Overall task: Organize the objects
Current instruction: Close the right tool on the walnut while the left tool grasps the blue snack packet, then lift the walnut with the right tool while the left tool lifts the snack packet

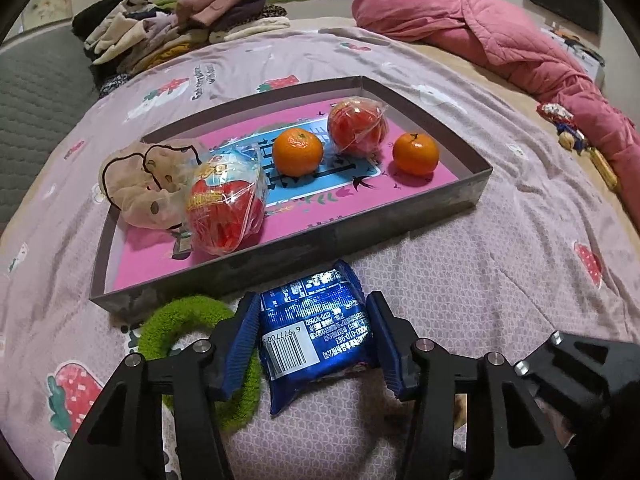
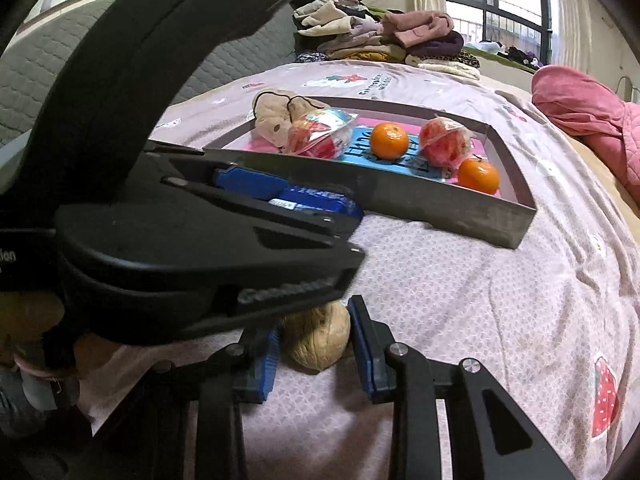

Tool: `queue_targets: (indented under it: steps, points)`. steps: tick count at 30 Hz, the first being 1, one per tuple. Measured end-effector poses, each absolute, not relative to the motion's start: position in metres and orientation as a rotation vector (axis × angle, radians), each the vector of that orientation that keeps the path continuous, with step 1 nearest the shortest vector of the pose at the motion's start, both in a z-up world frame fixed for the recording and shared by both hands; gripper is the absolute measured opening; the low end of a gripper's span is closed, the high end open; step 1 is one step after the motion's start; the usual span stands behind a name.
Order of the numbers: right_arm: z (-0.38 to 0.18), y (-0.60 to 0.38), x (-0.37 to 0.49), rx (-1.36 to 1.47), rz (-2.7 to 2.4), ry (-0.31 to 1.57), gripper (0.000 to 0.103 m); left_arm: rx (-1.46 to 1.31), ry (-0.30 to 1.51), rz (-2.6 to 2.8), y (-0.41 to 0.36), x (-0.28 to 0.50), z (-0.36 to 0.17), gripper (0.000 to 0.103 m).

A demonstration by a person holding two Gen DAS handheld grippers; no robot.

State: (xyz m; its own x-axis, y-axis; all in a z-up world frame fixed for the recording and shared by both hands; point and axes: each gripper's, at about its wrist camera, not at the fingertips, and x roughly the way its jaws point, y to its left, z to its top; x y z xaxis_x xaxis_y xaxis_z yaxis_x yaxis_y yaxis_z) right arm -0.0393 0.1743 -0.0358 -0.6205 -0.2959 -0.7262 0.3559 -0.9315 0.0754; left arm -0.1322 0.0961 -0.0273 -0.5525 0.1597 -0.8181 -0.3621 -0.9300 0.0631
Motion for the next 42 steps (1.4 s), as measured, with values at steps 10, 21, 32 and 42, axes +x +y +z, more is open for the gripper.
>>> queue_targets:
  steps: [10, 21, 32, 42]
  points:
    - [-0.03, 0.192, -0.038, 1.116, -2.573, 0.063, 0.032, -1.342, 0.379, 2.501, 0.1, -0.13, -0.023, 0.054]
    - [-0.025, 0.201, -0.04, 1.09, -2.606, 0.043, 0.032, -1.309, 0.297, 2.464, 0.1, -0.124, -0.016, 0.054]
    - [-0.014, 0.203, -0.046, 1.033, -2.667, 0.07, 0.032, -1.26, 0.264, 2.468, 0.098, -0.12, -0.006, 0.053]
    - [-0.004, 0.203, -0.055, 0.977, -2.726, 0.091, 0.033, -1.206, 0.231, 2.505, 0.087, -0.118, 0.01, 0.053]
